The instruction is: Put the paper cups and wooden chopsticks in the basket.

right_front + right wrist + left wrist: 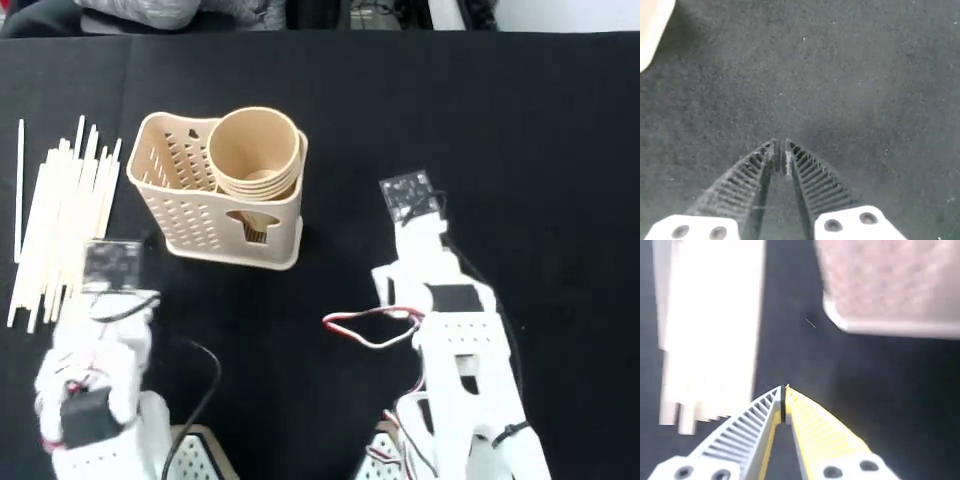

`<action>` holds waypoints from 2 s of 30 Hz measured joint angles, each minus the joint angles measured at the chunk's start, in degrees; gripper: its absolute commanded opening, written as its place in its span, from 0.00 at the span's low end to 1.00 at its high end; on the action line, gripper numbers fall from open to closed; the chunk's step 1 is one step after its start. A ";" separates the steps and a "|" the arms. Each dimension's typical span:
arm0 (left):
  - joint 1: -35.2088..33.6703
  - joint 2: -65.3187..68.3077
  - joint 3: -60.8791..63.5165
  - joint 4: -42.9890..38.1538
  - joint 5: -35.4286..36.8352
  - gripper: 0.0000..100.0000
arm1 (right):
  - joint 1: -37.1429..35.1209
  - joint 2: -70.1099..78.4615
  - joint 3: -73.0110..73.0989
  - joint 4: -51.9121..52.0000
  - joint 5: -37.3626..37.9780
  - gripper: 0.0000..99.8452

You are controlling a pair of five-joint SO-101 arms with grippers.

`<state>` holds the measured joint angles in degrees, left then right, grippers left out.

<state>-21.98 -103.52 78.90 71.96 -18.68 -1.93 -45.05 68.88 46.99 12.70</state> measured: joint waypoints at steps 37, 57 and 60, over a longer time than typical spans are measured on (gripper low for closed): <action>-18.73 155.25 -144.97 13.71 -0.79 0.29 | 0.44 0.00 0.79 -1.85 0.26 0.03; -18.90 181.89 -168.00 6.68 12.48 0.06 | 0.44 0.00 0.88 -2.11 0.53 0.03; -18.90 181.98 -168.88 9.49 12.48 0.06 | 0.44 0.00 0.88 -2.11 0.53 0.03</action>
<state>-40.88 78.46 -89.98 81.45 -6.20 -1.49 -45.05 69.76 44.88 13.23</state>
